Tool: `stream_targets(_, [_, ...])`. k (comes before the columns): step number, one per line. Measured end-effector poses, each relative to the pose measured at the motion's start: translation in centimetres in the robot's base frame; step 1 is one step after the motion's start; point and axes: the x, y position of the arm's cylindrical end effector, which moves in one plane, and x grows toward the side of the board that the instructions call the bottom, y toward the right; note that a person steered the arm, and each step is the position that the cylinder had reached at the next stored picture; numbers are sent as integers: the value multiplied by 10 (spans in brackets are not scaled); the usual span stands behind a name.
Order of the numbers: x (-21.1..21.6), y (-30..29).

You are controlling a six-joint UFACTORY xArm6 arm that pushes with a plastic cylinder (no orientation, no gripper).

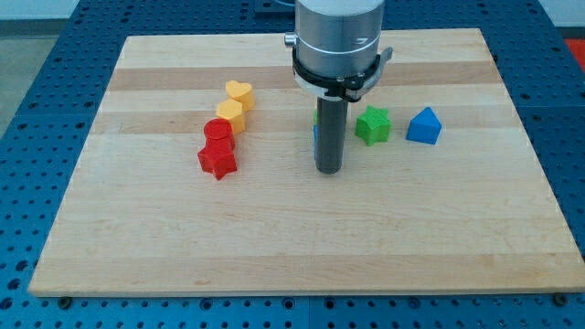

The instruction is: Slide the green star slightly up

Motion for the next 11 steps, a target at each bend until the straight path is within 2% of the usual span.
stream_targets(2, [-3,5])
stream_targets(4, [-8,62])
stream_targets(8, [-79,70])
stream_targets(10, [-89,127])
stream_targets(11, [-115,135])
